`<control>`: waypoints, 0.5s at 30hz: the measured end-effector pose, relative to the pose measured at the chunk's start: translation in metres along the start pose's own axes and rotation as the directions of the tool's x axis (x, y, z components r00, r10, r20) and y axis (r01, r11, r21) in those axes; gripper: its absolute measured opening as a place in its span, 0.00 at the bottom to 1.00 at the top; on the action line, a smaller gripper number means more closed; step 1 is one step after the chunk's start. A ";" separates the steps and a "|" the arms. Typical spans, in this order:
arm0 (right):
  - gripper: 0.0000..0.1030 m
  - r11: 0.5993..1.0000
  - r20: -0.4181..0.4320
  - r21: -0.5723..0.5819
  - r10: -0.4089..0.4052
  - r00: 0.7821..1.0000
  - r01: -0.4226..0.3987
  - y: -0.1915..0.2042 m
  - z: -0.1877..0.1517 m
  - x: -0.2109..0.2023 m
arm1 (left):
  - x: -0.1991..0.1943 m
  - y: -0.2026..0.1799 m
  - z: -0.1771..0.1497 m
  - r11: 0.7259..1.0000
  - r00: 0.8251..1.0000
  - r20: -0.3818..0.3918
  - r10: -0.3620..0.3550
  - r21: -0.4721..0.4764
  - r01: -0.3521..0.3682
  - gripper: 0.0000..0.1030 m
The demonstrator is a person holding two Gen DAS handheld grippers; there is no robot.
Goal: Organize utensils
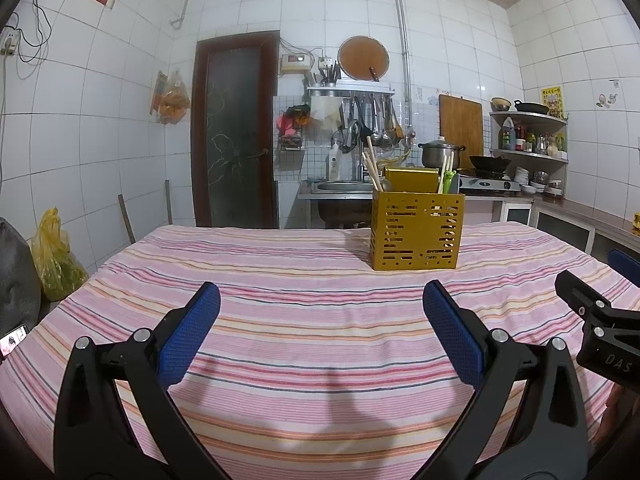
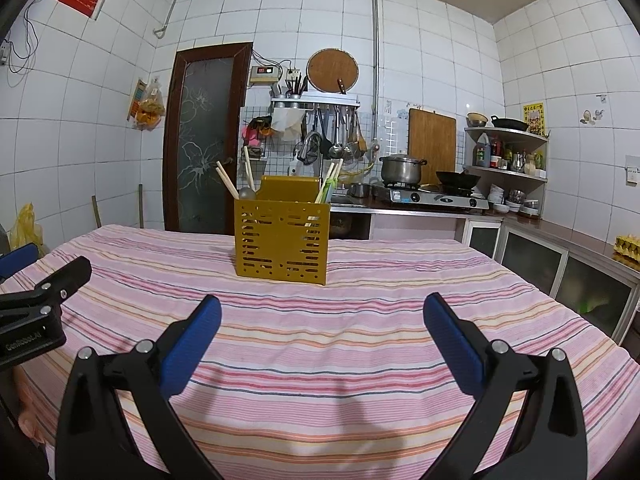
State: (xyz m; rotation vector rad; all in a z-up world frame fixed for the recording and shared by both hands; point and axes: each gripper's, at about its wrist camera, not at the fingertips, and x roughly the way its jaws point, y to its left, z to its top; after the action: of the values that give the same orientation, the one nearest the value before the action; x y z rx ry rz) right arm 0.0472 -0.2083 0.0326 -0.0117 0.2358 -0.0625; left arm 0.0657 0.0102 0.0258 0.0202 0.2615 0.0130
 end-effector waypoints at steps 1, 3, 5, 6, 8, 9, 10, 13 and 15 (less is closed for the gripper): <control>0.96 1.000 0.000 0.000 0.000 1.000 0.000 0.000 0.000 0.000 | 0.000 0.000 0.000 1.000 1.000 -0.001 0.000 0.000 0.000 0.95; 0.96 1.000 0.000 -0.001 0.000 1.000 0.000 0.000 0.000 0.000 | 0.000 0.000 0.000 1.000 1.000 -0.001 0.000 0.000 0.000 0.95; 0.96 1.000 0.000 -0.001 0.000 1.000 0.000 0.000 0.000 0.000 | -0.001 0.000 0.000 1.000 1.000 0.000 0.000 0.000 0.000 0.95; 0.96 1.000 0.001 -0.001 0.000 1.000 0.000 0.001 0.000 0.000 | 0.000 -0.001 -0.001 1.000 1.000 0.000 0.000 -0.001 0.000 0.95; 0.96 1.000 0.000 -0.001 0.000 1.000 0.000 0.001 0.000 0.000 | 0.000 -0.001 -0.001 1.000 1.000 0.000 0.000 -0.001 0.000 0.95; 0.96 1.000 0.000 -0.001 0.000 1.000 0.000 0.001 0.000 0.000 | 0.000 -0.001 -0.001 1.000 1.000 0.000 0.000 -0.001 0.000 0.95; 0.96 1.000 0.000 -0.002 -0.001 1.000 0.001 0.002 0.000 0.000 | 0.000 -0.001 -0.001 1.000 1.000 0.000 0.000 -0.001 0.000 0.95; 0.96 1.000 0.000 -0.003 -0.001 1.000 0.001 0.001 0.000 0.000 | 0.000 -0.001 -0.001 1.000 1.000 0.001 0.001 -0.001 -0.001 0.95; 0.96 1.000 0.000 -0.002 -0.001 1.000 0.001 0.002 0.000 0.000 | 0.000 -0.001 -0.001 1.000 1.000 -0.001 0.000 0.000 0.000 0.95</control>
State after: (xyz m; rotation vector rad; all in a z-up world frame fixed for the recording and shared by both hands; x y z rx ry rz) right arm 0.0470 -0.2068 0.0329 -0.0142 0.2360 -0.0630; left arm 0.0659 0.0096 0.0250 0.0199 0.2620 0.0132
